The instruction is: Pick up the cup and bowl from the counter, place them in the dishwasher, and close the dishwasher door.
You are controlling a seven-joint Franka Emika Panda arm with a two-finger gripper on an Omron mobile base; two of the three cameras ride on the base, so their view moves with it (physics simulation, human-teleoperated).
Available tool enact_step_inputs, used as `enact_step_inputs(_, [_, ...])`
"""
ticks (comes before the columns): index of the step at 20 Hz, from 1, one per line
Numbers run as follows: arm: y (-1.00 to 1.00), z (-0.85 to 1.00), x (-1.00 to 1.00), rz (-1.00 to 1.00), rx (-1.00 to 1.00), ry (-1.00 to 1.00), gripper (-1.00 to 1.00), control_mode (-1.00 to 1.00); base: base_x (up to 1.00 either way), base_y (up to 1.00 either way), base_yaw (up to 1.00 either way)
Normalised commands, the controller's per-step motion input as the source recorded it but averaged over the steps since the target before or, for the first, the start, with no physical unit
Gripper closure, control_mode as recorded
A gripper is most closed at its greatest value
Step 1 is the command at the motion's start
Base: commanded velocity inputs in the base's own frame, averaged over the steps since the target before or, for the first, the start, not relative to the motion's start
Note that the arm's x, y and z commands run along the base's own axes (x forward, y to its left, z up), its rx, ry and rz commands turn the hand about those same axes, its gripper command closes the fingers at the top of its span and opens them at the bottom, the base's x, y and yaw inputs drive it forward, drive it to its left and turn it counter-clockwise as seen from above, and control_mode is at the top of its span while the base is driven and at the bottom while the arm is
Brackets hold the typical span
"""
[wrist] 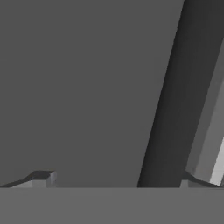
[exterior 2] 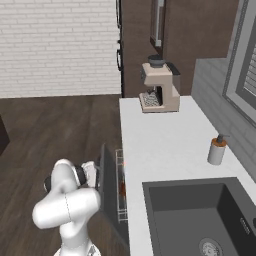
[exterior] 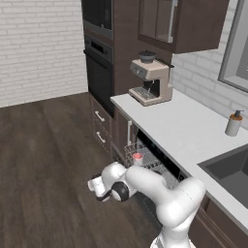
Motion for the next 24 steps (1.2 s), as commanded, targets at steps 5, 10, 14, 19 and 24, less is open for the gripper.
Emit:
enact_step_inputs(5, [-0.2,-0.47,0.07,-0.57,-0.63,-0.3,-1.0,-1.0,0.0,0.0,0.0])
enact_step_inputs(10, [-0.07,-0.7,0.03,-0.6,-0.65,-0.32,-1.0,-1.0,0.0,0.0,0.0])
enact_step_inputs(14, [-0.09,-0.79,0.0,-0.63,-0.64,-0.3,-1.0,-1.0,0.0,0.0,0.0])
enact_step_inputs(19, [-0.61,-0.4,0.05,-0.58,-0.48,-0.12,-1.0,-1.0,0.0,0.0,0.0])
enact_step_inputs(24, [-1.0,0.22,0.49,-0.17,0.02,0.28,-1.0,-1.0,0.0,0.0,0.0])
